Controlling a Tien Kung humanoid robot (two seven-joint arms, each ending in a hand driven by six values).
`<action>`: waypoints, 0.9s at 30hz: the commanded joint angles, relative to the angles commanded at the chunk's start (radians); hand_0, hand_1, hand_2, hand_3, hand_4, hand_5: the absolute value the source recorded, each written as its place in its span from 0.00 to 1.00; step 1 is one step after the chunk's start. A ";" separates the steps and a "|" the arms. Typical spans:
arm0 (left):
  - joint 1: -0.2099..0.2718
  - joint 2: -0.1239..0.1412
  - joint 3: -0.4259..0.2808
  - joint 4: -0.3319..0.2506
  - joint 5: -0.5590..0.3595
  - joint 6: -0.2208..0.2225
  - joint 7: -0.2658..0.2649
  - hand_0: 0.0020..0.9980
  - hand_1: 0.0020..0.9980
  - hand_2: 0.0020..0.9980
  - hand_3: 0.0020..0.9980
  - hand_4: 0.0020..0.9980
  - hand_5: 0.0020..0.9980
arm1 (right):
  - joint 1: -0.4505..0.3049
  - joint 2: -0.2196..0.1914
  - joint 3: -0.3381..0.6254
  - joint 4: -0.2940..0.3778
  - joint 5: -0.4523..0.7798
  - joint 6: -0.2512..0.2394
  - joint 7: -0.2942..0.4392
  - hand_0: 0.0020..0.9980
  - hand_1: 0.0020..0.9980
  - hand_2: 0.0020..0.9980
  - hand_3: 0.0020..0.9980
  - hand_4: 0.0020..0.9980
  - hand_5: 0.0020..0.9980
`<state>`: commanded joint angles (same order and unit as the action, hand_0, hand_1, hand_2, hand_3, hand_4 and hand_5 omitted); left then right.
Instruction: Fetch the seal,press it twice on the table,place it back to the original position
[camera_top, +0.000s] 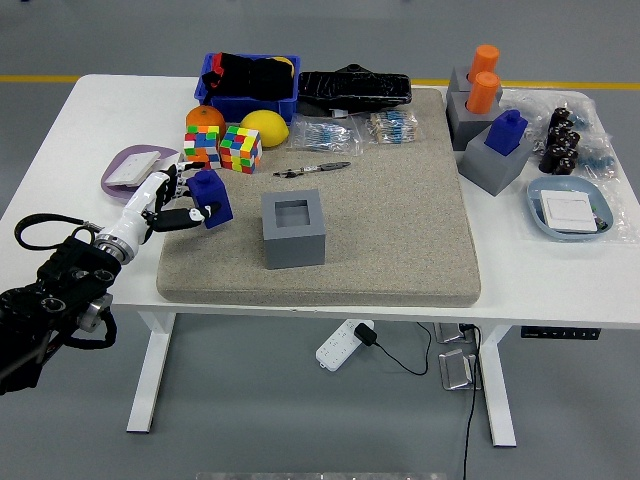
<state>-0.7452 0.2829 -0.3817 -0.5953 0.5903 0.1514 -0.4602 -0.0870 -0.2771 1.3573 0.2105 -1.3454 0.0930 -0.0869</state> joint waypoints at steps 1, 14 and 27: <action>-0.006 0.003 -0.008 -0.011 0.004 -0.003 0.001 0.80 0.49 0.39 0.85 0.55 0.00 | 0.000 -0.001 -0.002 0.000 0.001 0.000 0.000 0.76 0.68 0.67 0.62 0.78 0.50; -0.045 0.019 -0.029 -0.214 0.062 -0.030 0.019 0.80 0.49 0.39 0.85 0.55 0.00 | 0.001 -0.007 -0.010 0.000 0.004 0.000 0.001 0.77 0.68 0.67 0.62 0.78 0.50; -0.064 -0.023 0.068 -0.244 0.086 -0.040 0.036 0.80 0.49 0.39 0.85 0.55 0.00 | 0.000 -0.007 -0.014 0.001 0.005 0.000 0.001 0.77 0.68 0.67 0.62 0.78 0.50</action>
<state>-0.8095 0.2600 -0.3140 -0.8394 0.6763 0.1109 -0.4247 -0.0874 -0.2837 1.3437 0.2112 -1.3408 0.0934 -0.0864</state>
